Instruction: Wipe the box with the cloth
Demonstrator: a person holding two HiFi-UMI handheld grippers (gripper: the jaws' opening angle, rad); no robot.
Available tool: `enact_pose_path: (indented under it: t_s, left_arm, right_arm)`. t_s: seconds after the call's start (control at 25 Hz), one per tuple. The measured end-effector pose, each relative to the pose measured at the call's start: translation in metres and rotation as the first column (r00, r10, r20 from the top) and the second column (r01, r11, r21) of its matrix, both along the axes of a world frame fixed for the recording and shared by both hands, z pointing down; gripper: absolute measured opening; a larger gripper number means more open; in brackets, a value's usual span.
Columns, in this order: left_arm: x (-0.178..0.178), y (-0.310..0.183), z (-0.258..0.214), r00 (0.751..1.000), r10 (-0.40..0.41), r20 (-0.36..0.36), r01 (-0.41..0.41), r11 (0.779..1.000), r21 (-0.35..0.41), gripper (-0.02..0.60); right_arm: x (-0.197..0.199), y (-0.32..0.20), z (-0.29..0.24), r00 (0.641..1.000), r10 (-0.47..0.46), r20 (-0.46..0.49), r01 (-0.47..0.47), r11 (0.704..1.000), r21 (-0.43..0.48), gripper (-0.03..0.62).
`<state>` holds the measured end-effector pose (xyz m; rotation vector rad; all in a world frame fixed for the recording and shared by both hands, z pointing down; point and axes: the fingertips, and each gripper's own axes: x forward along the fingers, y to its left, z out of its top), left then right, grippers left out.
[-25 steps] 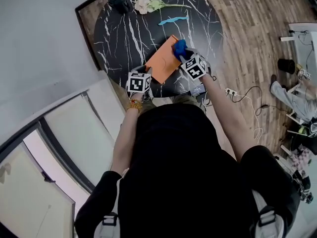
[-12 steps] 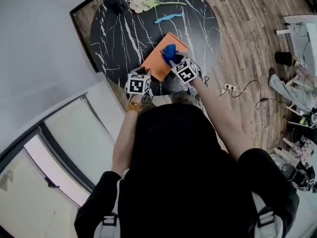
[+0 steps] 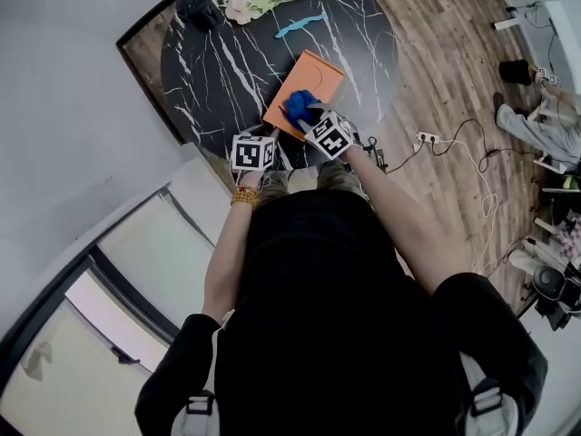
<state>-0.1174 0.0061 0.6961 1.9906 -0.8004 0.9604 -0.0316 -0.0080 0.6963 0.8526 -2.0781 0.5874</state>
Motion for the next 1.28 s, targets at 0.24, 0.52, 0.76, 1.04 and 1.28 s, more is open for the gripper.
enact_pose_path:
  t_s: [0.24,0.52,0.76,1.04,1.28]
  left_arm:
    - [0.003,-0.004,0.002,0.999,0.036,-0.018,-0.036,0.999,-0.016,0.137]
    - [0.011,-0.001,0.004,0.998,0.042,-0.037,-0.044,0.998,-0.040,0.137]
    - [0.010,0.002,0.006,0.999,-0.025,-0.031,0.022,0.993,-0.113,0.138]
    - [0.014,-0.004,0.008,0.993,-0.112,-0.035,0.107,0.986,-0.125,0.158]
    - [0.015,-0.005,0.009,0.988,-0.151,-0.020,0.147,0.981,-0.129,0.164]
  right_arm:
    - [-0.020,0.015,0.001,0.999,0.031,0.025,-0.031,0.999,0.006,0.084]
    - [-0.020,0.023,-0.016,0.940,0.104,0.325,-0.030,0.974,-0.224,0.086]
    - [0.052,-0.031,-0.041,0.964,0.076,0.253,-0.082,0.997,0.014,0.086]
    - [0.142,-0.077,-0.012,0.992,0.099,-0.084,-0.087,0.987,0.136,0.086]
    - [0.138,-0.067,0.002,0.992,0.122,-0.025,-0.118,0.986,0.117,0.086]
